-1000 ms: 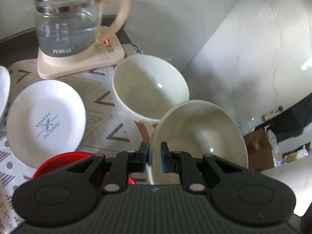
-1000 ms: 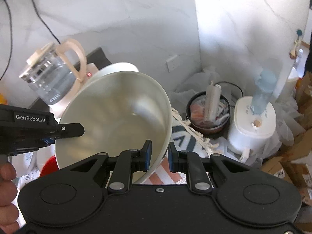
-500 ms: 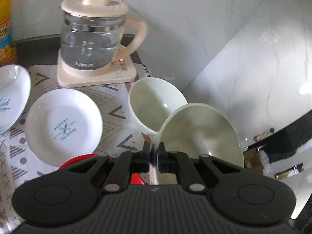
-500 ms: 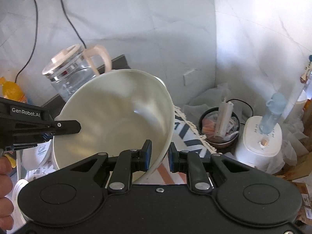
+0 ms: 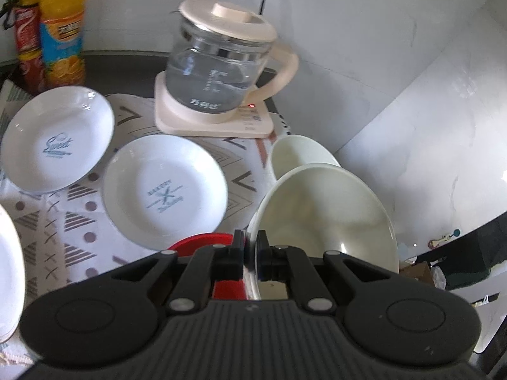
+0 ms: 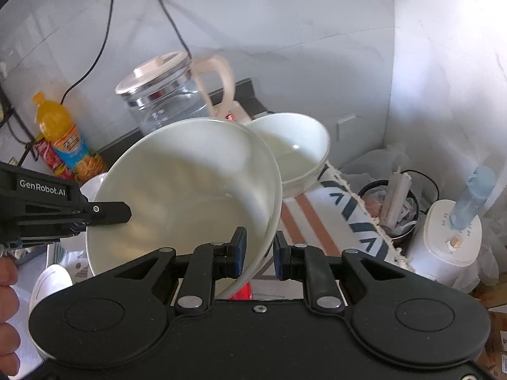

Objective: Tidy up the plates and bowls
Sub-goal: 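Lift the cream bowl with both grippers and carry it over the red bowl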

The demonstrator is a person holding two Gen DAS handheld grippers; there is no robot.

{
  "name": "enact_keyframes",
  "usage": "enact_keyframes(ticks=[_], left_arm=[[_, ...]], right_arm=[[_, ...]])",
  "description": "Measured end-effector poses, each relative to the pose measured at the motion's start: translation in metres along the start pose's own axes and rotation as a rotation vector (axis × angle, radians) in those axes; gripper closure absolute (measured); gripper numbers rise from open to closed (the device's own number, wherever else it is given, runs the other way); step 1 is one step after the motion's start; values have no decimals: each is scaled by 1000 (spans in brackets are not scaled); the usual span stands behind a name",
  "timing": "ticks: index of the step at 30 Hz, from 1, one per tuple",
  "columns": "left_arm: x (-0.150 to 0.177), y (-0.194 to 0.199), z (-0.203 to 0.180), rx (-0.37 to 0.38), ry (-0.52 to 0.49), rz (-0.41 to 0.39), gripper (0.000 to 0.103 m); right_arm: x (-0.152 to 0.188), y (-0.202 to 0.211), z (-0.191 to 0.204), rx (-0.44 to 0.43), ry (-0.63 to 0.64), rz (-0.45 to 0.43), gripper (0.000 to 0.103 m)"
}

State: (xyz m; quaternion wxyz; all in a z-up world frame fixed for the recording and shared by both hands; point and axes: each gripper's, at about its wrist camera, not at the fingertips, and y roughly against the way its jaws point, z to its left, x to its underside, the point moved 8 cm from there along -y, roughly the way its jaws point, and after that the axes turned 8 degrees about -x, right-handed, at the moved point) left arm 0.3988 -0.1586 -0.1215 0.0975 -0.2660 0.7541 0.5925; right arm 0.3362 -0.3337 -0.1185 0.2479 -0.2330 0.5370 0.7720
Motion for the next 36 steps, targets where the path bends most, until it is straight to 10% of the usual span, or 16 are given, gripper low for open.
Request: enact_keyframes(ticks=[36], left_arm=[[55,-42,68,-110,94,186,92]], right_arm=[[26,-38,19,19,23,97,91]])
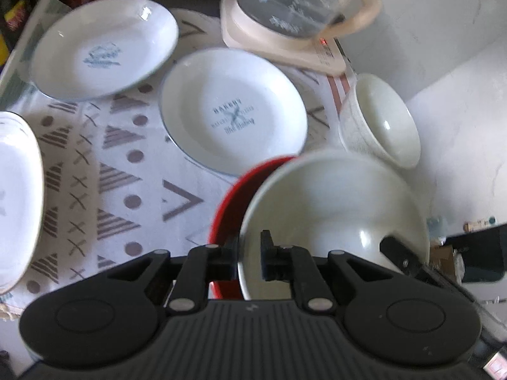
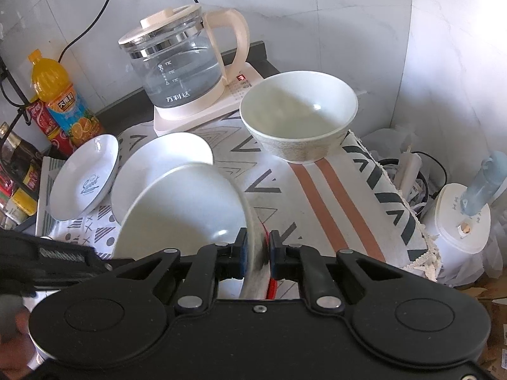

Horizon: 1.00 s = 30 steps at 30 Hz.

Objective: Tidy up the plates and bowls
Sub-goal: 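Lift the cream bowl with both grippers and carry it over the red bowl, then lower the cream bowl into the red bowl and open both grippers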

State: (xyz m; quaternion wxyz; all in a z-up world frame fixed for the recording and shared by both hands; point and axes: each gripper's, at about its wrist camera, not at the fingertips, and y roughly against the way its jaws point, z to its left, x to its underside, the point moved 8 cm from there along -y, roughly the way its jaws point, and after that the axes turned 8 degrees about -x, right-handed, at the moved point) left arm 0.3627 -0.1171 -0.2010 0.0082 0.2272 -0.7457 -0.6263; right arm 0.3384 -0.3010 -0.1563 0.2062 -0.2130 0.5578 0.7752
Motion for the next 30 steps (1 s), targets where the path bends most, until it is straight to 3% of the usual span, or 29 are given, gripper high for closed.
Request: enact_keyframes(ticks=[8,17,20,30], left_arm=[[-14,20,3,32,12,-55,92],[-18,23,1,13,-7,-74,88],[-19,23,3,-3,-7,-80,79],[-25,22,-7,-35,-25,-101,52]], right_arm=[[4,-8,9,9,54,28,90],[1,-13,10,20,68,46,87],[0,-11,12,12,76,45,82],[-8,5,2,-26,40,6,80]])
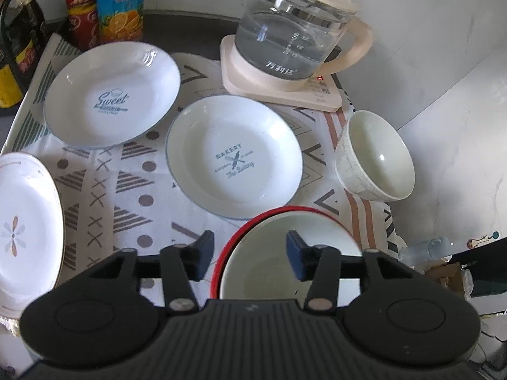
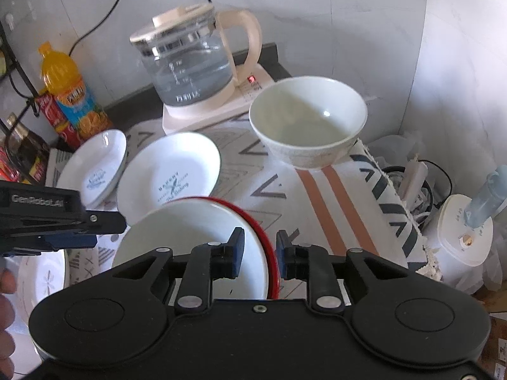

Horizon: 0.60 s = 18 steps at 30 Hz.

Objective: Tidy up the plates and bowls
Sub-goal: 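Lower the cream bowl into the red bowl and open both grippers, then reach both grippers to the small white bowl rim and close them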

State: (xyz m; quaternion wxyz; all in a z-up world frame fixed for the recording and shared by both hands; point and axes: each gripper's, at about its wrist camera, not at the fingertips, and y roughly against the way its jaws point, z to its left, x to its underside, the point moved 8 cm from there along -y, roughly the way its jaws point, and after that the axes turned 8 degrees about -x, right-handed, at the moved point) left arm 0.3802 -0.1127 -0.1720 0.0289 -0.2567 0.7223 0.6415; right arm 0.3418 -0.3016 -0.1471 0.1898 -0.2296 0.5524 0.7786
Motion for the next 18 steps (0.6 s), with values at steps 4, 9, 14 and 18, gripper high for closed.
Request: enact_keyframes(ticks=[4,9,14,18], left_arm=[[-5,2,-15,15,-26,-20,47],[-12,0,-36,34,-54,-43,36],[-19,-8,-54,43,-75,-54,27],[-25,-16,-65,47,-82,-57,27]], right_arm=[[-6,9,-14,5,-44,-33,76],[-17,21,-35,24,-89,-97,55],[-27,22,-56,38,-141,-129,53],[-35,18,-70,43,-182,-143,52]])
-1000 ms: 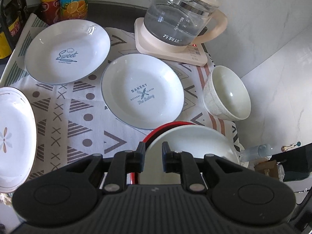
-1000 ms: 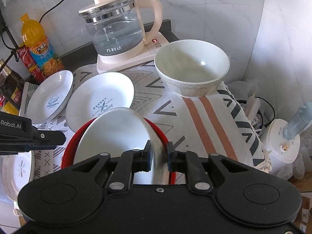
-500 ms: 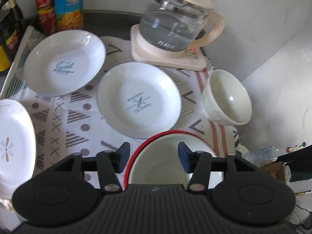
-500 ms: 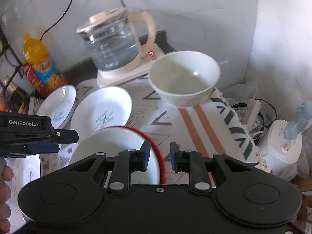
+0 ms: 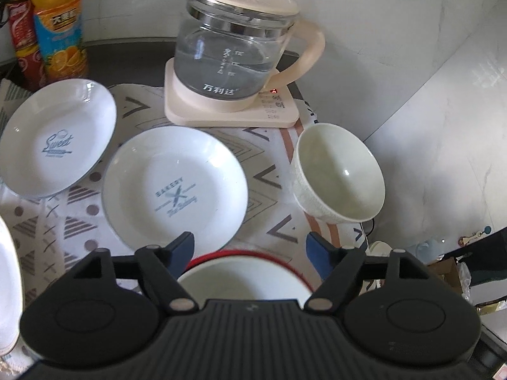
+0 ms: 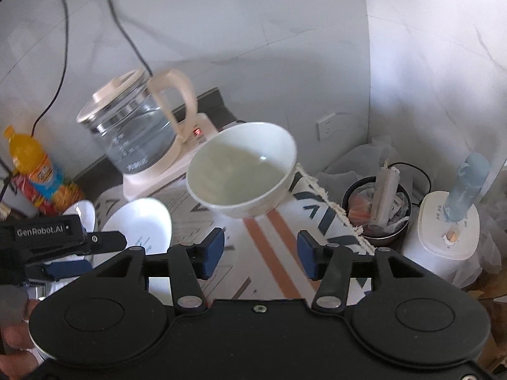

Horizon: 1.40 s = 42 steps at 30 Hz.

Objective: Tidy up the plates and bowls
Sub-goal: 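Reach both grippers to the small white bowl rim and close them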

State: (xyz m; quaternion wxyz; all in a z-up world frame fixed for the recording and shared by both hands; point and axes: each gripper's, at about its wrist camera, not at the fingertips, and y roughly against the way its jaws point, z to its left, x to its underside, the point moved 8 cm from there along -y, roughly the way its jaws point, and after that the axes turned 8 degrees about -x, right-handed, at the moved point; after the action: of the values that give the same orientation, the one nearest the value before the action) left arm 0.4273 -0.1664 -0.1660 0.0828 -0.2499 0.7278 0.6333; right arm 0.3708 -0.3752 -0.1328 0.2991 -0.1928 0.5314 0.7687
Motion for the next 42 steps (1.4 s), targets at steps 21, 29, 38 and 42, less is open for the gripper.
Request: enact_keyframes(ticks=[21,29,38,42], left_arm=[[-38,-79,-48,37,-23,16,28],[-45,-102,-61,38,-23,47,31],[-49,-130,-74,19,-33,84,38],[-45,-142,-74,4,-9,139,50]], right_arm=[[-37,-57,-39,25,-112,5,52],[-38,-80,-48,40,-143,46,52],[-36,-107,-59,54,-210,90,53],[-33,-117,-61,66,-225,108,55]])
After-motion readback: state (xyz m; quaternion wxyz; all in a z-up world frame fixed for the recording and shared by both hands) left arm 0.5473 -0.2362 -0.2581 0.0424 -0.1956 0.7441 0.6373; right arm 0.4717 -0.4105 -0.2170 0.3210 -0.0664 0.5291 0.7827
